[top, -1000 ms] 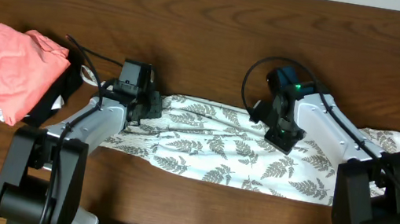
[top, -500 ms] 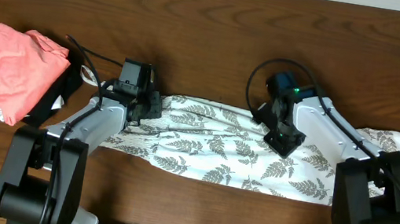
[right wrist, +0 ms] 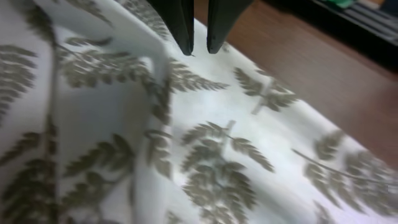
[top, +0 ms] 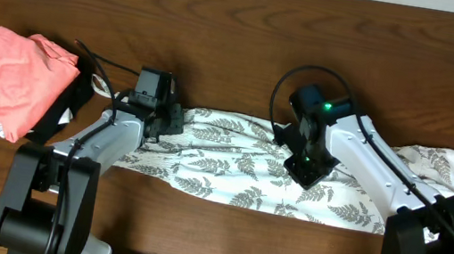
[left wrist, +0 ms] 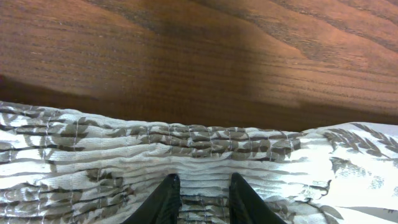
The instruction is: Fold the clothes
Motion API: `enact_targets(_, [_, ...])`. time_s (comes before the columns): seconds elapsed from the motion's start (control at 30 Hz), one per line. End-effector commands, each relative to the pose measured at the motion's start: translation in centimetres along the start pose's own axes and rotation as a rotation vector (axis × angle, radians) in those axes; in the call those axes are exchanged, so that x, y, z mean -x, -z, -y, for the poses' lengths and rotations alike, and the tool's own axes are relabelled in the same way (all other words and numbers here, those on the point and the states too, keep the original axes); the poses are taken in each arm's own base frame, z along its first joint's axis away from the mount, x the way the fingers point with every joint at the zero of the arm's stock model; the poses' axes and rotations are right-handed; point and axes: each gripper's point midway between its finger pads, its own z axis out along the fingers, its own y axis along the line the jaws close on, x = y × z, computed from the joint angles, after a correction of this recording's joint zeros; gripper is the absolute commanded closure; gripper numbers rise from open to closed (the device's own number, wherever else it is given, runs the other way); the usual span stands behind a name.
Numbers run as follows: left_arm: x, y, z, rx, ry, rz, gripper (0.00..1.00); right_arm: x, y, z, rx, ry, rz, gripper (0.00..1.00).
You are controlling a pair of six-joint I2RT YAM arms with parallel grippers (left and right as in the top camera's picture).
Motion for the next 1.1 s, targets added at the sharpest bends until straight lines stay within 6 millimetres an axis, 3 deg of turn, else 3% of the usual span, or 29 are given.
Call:
enact_targets(0.0, [-0.3,-0.4,-0.7,0.028,0.009,-0.012,0.72,-0.2,-0.3,-2.1,0.094,-0.032,0.005,0.93])
enact_targets(0.1, [-0.3,-0.4,-0.7,0.028,0.009,-0.013,0.72,-0.2,-0.5,-2.0,0.094,-0.049,0.007,0.96])
enact_targets(0.13, [-0.3,-0.4,-0.7,0.028,0.009,-0.013,0.72,0.2,-0.5,-1.8,0.083,-0.046,0.021,0.91])
enact_targets(0.17, [-0.3,-0.4,-0.7,0.028,0.009,-0.012,0.72,0.8,-0.5,-1.4,0.060,-0.043,0.045,0.79])
enact_targets(0.3, [-0.3,-0.4,-0.7,0.028,0.009,-0.012,0.72,3.2,0.2,0.3,-0.032,-0.002,0.133,0.70])
enact_targets(0.47, [-0.3,-0.4,-0.8,0.029,0.009,-0.016,0.71,6.6,1.6,0.4,-0.100,0.092,0.250,0.47])
enact_targets(0.63, [-0.3,-0.4,-0.8,0.029,0.009,-0.016,0.72,8.8,1.4,0.1,-0.143,0.144,0.306,0.53])
enact_targets(0.83, [-0.4,-0.4,-0.8,0.030,0.010,-0.020,0.72,8.6,-0.5,0.3,-0.135,0.152,0.251,0.66])
enact_targets(1.03, [-0.4,-0.4,-0.8,0.030,0.010,-0.019,0.72,8.6,-1.3,0.1,-0.129,0.157,0.230,0.68])
enact_targets(1.07, [-0.4,-0.4,-0.8,0.030,0.010,-0.019,0.72,8.6,-1.3,0.1,-0.129,0.159,0.231,0.74])
